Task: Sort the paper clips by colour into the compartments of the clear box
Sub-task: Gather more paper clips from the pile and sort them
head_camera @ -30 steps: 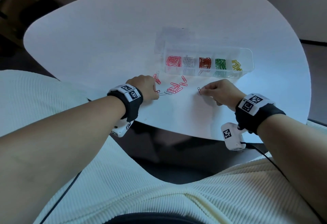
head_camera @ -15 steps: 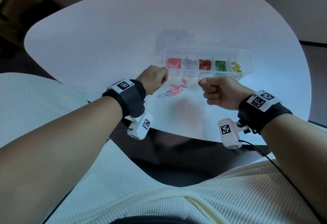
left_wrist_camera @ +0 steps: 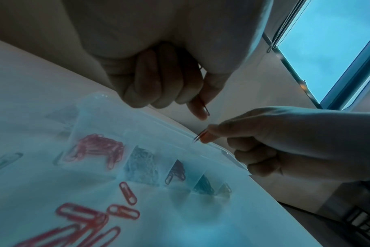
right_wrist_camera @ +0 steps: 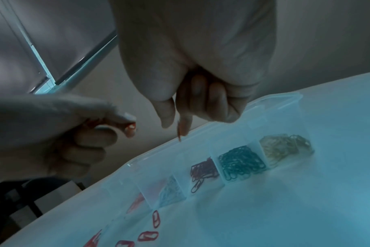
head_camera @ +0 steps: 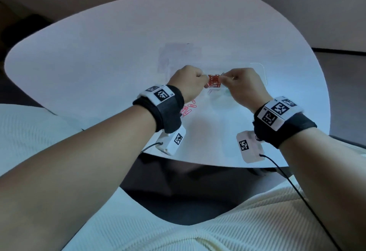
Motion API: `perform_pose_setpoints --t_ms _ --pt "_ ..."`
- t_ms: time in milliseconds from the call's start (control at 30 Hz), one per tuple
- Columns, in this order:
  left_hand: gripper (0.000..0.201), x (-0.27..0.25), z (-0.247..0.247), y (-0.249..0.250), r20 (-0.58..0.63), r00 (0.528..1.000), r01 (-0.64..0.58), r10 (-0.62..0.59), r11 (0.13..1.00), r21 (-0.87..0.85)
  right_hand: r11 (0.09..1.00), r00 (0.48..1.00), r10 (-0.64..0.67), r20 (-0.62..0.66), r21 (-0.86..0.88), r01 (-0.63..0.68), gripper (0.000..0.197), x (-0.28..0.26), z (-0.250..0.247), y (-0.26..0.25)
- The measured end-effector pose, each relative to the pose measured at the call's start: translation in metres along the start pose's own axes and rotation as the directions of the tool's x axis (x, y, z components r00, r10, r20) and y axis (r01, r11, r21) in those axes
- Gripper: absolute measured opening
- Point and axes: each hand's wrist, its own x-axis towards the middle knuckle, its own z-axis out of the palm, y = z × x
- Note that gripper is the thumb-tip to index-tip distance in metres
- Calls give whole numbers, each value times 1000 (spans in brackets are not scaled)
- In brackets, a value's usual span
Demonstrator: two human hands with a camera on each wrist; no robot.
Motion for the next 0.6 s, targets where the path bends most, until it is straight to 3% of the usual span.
perform_pose_setpoints --t_ms 100,200,333,433,500,567,600 --pt "29 18 2 13 -49 999 -3 8 995 96 997 1000 16 4 -76 -15 32 3 1 4" --pt "31 37 6 27 -29 1000 1 4 982 190 992 995 86 -45 100 -82 29 7 -9 5" --pt "20 57 16 42 57 998 -24 10 967 254 908 972 230 -54 370 -194 20 8 -23 4" --pt "22 64 26 42 113 993 -16 -22 945 328 853 964 258 -58 482 -199 14 10 -27 4" --pt "11 65 27 40 127 992 -25 -22 932 362 804 960 276 -54 561 -199 14 12 -29 3" --pt "2 63 22 37 114 994 -37 -1 944 329 760 960 277 -37 620 -195 15 13 -31 1" --pt "7 62 17 35 96 995 -38 10 957 288 749 960 277 -30 633 -197 16 13 -30 0"
